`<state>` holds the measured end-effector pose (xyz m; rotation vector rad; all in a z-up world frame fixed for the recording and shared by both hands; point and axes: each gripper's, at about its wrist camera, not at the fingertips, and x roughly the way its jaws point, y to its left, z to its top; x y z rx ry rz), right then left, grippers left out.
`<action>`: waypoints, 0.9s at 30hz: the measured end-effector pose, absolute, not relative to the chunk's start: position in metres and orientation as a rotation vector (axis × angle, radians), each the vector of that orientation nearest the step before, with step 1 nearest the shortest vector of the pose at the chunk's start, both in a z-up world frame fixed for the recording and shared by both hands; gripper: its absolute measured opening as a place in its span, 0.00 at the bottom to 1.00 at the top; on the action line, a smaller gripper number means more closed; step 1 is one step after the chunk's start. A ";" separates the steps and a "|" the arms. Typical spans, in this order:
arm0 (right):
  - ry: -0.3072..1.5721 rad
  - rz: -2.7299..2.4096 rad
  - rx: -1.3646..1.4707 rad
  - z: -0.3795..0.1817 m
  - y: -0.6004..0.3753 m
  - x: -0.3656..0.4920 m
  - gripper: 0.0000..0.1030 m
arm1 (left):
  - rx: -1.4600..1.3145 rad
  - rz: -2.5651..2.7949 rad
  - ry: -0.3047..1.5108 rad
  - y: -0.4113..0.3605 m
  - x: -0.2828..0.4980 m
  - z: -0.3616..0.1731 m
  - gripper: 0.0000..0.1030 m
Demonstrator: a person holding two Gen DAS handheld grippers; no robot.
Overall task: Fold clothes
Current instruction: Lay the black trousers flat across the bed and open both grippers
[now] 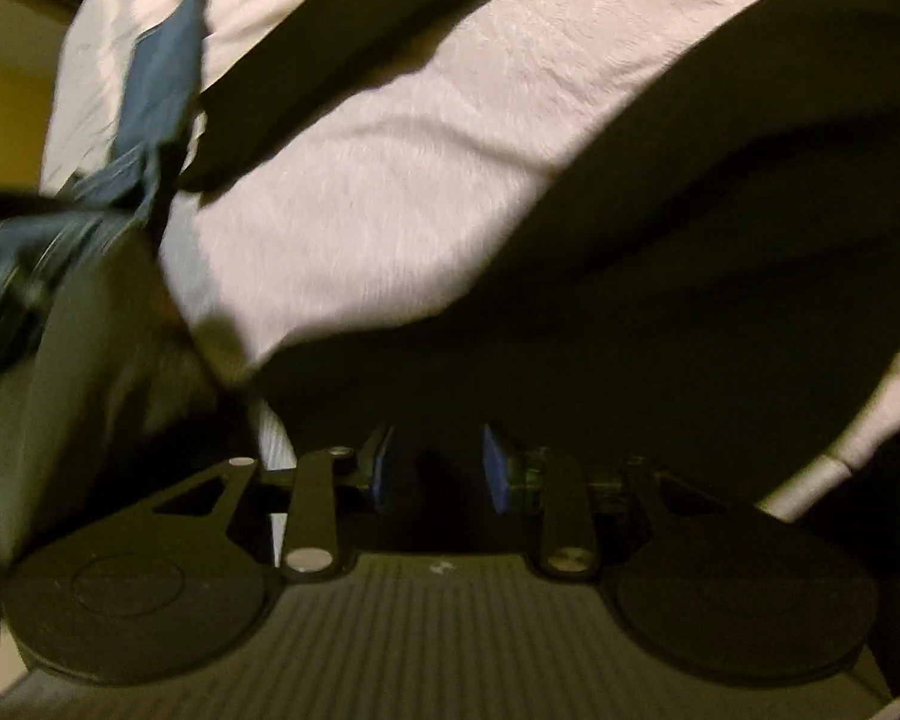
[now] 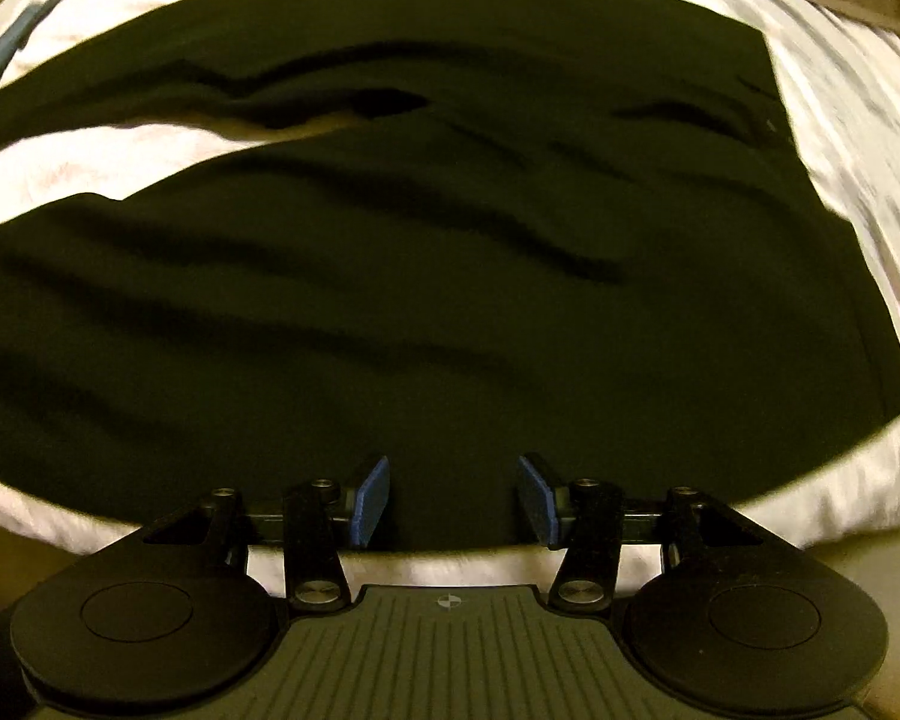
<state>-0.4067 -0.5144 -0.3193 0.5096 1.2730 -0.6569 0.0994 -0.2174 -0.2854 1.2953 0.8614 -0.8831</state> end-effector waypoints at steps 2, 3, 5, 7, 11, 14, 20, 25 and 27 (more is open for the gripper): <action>1.250 -0.654 0.538 -0.308 -0.511 -0.419 0.50 | 1.283 -0.858 0.860 -0.202 0.088 -0.272 0.27; 1.242 -0.648 0.547 -0.306 -0.509 -0.423 0.50 | 1.278 -0.846 0.859 -0.194 0.082 -0.266 0.28; 1.229 -0.629 0.543 -0.301 -0.502 -0.425 0.50 | 1.281 -0.839 0.854 -0.182 0.069 -0.257 0.28; 1.218 -0.622 0.538 -0.296 -0.495 -0.428 0.51 | 1.277 -0.840 0.855 -0.173 0.060 -0.251 0.29; 1.194 -0.642 0.554 -0.289 -0.482 -0.435 0.57 | 1.263 -0.872 0.866 -0.160 0.049 -0.248 0.34; 1.169 -0.666 0.562 -0.279 -0.467 -0.438 0.61 | 1.251 -0.927 0.854 -0.156 0.048 -0.251 0.35; 1.166 -0.676 0.549 -0.262 -0.427 -0.438 0.61 | 1.216 -1.022 0.803 -0.154 0.065 -0.252 0.35; 1.170 -0.697 0.551 -0.245 -0.399 -0.433 0.63 | 1.208 -1.071 0.777 -0.135 0.070 -0.250 0.37; 1.174 -0.715 0.556 -0.240 -0.389 -0.430 0.66 | 1.212 -1.084 0.776 -0.129 0.070 -0.251 0.37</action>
